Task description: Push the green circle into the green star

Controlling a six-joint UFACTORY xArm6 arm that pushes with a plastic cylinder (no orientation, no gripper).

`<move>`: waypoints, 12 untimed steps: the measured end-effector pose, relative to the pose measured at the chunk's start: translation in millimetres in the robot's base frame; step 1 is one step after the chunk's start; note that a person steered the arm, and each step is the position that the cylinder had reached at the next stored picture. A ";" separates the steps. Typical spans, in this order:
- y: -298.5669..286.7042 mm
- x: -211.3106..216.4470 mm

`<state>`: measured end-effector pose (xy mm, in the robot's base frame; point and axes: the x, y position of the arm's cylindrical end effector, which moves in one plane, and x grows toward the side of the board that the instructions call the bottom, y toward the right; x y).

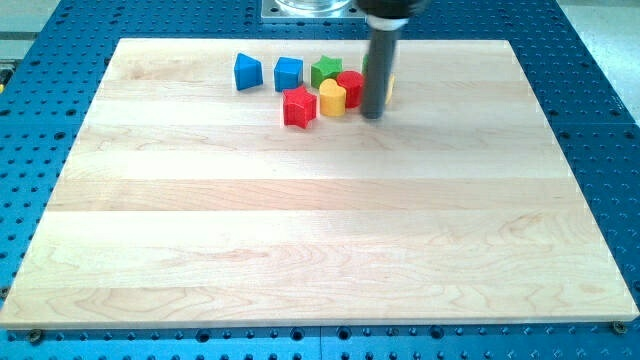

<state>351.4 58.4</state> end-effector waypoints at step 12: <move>-12.7 -111.1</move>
<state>240.3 45.6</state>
